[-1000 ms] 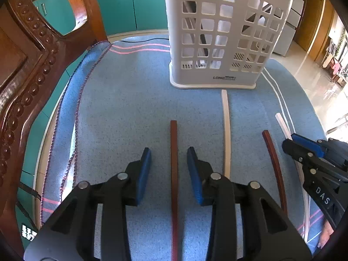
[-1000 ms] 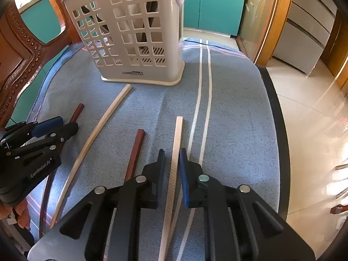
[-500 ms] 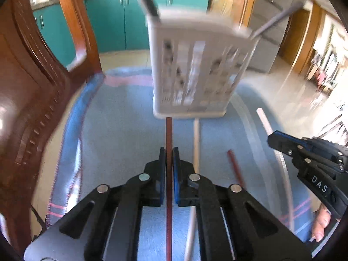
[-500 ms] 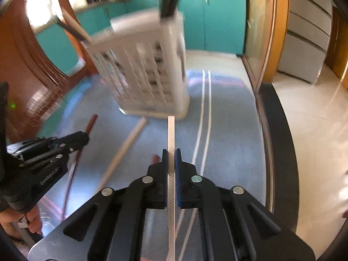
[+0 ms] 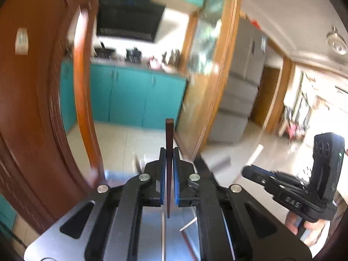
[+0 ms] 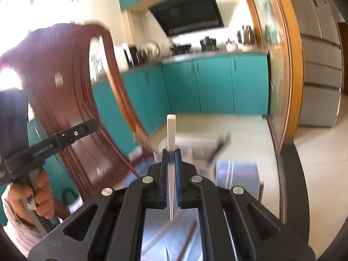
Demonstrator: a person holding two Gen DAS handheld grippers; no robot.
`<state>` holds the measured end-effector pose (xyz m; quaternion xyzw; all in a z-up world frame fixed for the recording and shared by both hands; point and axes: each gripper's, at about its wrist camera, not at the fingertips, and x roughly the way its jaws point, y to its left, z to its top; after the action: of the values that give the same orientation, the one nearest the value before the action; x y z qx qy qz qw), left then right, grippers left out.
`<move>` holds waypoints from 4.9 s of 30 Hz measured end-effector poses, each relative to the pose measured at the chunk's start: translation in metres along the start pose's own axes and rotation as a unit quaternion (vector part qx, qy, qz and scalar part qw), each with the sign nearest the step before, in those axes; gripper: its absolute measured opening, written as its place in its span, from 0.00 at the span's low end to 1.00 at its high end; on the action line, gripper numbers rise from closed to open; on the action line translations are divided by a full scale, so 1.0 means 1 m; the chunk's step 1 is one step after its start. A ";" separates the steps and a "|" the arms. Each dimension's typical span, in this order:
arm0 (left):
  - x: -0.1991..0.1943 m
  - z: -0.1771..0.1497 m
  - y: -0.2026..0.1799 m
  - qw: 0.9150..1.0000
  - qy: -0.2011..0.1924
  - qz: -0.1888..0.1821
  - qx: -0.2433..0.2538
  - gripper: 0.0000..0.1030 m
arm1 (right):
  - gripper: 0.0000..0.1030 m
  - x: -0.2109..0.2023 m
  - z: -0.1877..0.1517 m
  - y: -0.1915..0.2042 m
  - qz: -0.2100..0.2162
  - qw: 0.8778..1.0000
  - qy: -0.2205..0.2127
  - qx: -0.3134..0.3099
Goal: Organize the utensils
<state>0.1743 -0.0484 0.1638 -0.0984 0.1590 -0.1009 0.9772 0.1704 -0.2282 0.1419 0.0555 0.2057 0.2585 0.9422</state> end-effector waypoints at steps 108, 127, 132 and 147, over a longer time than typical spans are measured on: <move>0.118 -0.239 0.017 0.938 0.321 0.129 0.010 0.09 | 0.07 0.150 -0.188 -0.054 -0.173 0.940 0.286 0.070; 0.134 -0.232 0.017 0.937 0.316 0.145 0.038 0.42 | 0.13 0.144 -0.189 -0.055 -0.165 0.942 0.284 0.072; 0.137 -0.233 0.018 0.935 0.318 0.149 0.040 0.49 | 0.15 0.150 -0.189 -0.052 -0.170 0.941 0.284 0.065; 0.147 -0.228 0.029 0.936 0.325 0.134 0.032 0.51 | 0.25 0.158 -0.194 -0.037 -0.175 0.942 0.283 0.030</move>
<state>0.2403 -0.0903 -0.0972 -0.0065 0.4762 -0.0002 0.8793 0.2301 -0.1799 -0.0985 -0.0286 0.4784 0.0880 0.8732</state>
